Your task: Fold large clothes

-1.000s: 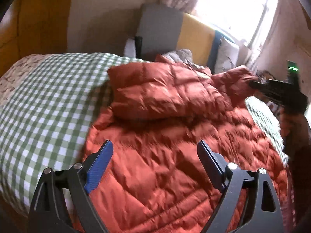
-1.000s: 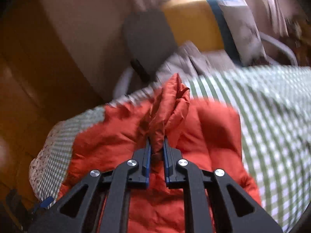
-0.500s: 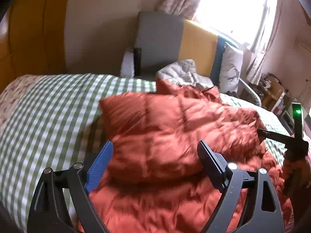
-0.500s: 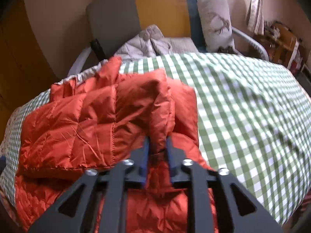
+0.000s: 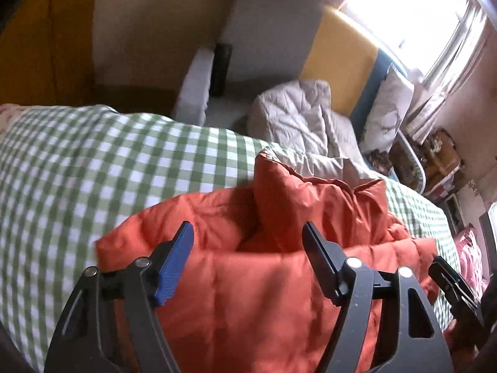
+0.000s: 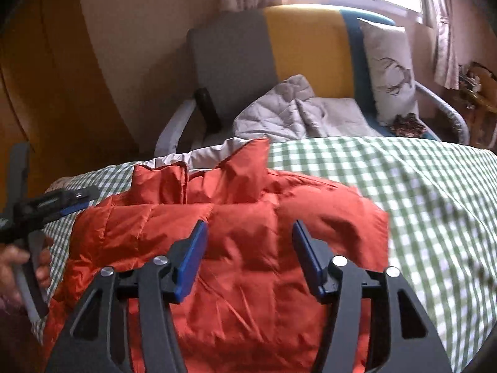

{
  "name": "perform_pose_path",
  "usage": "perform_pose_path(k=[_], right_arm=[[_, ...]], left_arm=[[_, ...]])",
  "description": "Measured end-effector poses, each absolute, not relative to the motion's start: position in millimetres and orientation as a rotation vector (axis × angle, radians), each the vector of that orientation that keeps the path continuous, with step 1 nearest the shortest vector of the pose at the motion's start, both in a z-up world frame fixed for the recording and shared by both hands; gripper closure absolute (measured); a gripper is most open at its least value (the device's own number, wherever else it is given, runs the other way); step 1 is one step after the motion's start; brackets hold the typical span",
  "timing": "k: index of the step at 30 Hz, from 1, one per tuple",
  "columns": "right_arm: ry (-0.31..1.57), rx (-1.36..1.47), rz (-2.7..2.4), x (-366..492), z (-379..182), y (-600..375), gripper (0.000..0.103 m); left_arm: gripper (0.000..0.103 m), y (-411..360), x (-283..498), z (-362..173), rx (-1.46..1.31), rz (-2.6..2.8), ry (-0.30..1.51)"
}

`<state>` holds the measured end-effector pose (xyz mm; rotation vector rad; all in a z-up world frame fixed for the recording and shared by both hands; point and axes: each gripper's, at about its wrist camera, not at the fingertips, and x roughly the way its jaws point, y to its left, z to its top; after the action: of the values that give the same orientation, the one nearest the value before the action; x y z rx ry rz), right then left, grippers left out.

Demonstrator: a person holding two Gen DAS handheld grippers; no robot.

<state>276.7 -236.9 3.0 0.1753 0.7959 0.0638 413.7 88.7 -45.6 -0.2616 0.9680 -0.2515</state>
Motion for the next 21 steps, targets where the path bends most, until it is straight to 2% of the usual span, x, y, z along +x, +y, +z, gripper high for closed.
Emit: perform_pose_path(k=[4,7,14,18,21], right_arm=[[0.826,0.2,0.085,314,-6,-232,0.061],[0.896,0.202,0.09,356,-21,-229,0.065],[1.062,0.208,-0.015,419,-80,-238,0.07],[1.057,0.176,-0.043,425,-87,-233,0.07],[1.026,0.218,-0.047,415,-80,-240,0.07]], left_arm=[[0.032,73,442,-58,-0.295,-0.293,1.01],[0.054,61,460,-72,-0.267,-0.277,1.036],[0.054,62,466,-101,-0.283,-0.201,1.021],[0.054,61,461,-100,-0.26,-0.18,1.013],[0.043,65,449,-88,-0.263,-0.153,0.99]])
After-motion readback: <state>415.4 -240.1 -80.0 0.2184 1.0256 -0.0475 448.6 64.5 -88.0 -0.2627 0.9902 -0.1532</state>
